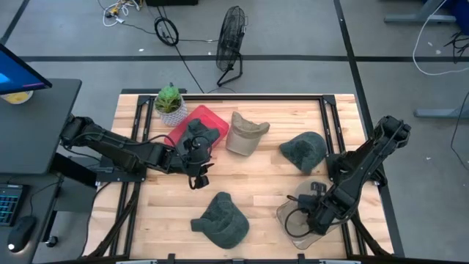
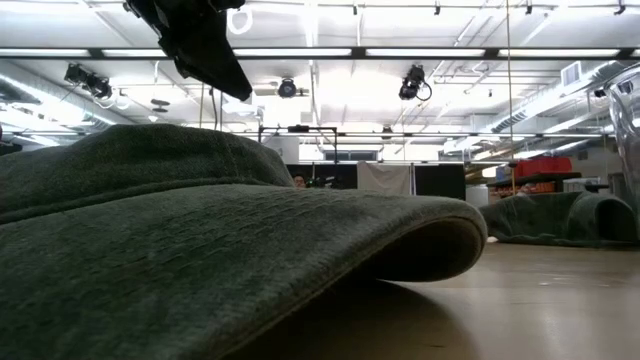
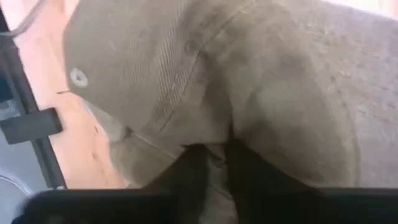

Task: Pick & Place hat
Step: Put the bottom gray cap into the transparent bin

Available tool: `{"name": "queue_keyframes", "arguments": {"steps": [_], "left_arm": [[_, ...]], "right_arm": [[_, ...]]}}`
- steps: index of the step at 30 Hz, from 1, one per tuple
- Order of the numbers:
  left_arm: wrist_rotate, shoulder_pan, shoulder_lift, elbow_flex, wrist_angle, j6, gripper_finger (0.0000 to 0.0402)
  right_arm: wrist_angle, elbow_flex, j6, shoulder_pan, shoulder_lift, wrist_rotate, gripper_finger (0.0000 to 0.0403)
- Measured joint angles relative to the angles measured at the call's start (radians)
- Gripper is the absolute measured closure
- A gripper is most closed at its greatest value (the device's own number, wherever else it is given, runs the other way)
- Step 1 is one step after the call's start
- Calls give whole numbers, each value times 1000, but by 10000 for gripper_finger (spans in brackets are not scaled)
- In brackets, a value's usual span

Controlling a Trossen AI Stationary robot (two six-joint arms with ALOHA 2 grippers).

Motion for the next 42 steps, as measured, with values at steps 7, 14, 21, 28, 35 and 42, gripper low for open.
{"name": "queue_keyframes", "arguments": {"steps": [7, 14, 21, 28, 35, 42], "left_arm": [[0, 0, 0, 0, 0, 0, 271], [0, 0, 0, 0, 0, 0, 271], [0, 0, 0, 0, -1, 1, 271], [0, 0, 0, 0, -36, 2, 271], [0, 0, 0, 0, -83, 3, 271], [0, 0, 0, 0, -104, 2, 271]], "right_arm": [[35, 58, 62, -8, 0, -39, 385], [-149, 259, 173, -9, 0, -38, 396], [-382, 441, 419, -2, 0, -36, 398], [-382, 473, 713, -2, 1, -114, 398], [-430, 442, 756, -23, 24, -128, 397], [-444, 403, 616, -68, 25, -245, 397]]}}
